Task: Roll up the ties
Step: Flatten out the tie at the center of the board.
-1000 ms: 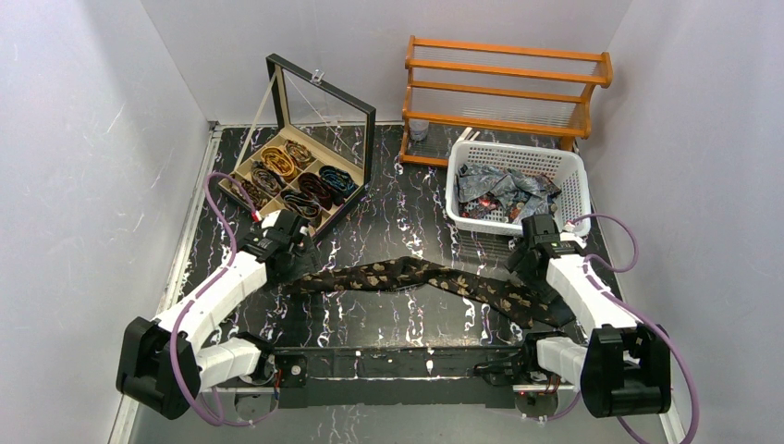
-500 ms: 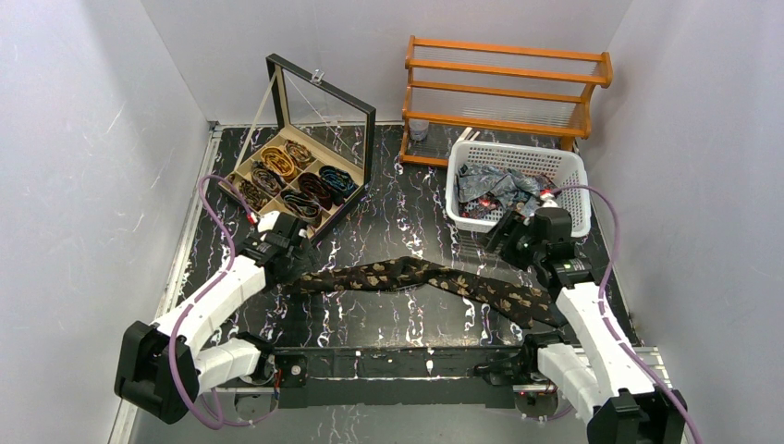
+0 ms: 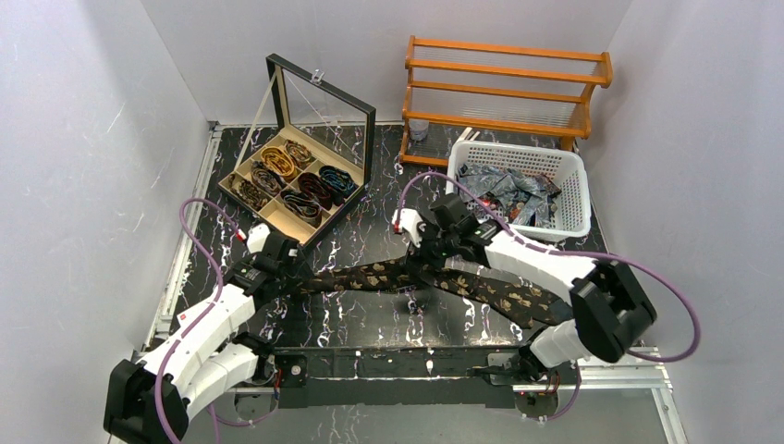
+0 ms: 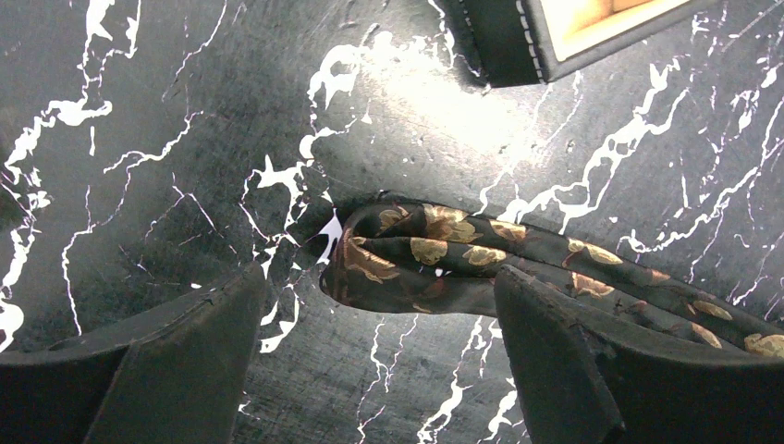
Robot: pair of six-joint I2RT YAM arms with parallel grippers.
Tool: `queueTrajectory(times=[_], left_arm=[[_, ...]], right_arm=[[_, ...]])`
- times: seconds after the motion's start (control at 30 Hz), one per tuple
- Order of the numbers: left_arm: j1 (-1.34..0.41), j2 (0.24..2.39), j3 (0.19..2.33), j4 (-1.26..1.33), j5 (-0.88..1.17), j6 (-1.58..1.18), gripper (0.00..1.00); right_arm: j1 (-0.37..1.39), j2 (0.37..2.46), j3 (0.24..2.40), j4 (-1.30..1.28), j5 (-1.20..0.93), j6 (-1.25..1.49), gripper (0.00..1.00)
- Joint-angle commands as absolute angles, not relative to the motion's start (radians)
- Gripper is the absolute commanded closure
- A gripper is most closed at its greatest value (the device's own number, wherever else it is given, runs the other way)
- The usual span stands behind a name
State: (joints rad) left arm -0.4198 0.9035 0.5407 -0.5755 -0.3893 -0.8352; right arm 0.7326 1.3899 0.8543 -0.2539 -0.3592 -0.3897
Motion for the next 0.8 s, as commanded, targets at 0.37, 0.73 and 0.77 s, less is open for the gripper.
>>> queueTrajectory(times=[0.37, 0.73, 0.77], left_arm=[[-0.413, 0.838, 0.437, -0.492, -0.397, -0.892, 0.31], [-0.413, 0.924, 0.449, -0.428, -0.395, -0.835, 0.61], [-0.413, 0.929, 0.453, -0.422, -0.393, -0.827, 0.64]], right_arm=[[0.732, 1.659, 1.020, -0.321, -0.621, -0.719, 0.01], [0.754, 1.730, 0.988, -0.204, -0.598, -0.705, 0.35], [0.755, 1.729, 0.987, -0.199, -0.600, -0.691, 0.44]])
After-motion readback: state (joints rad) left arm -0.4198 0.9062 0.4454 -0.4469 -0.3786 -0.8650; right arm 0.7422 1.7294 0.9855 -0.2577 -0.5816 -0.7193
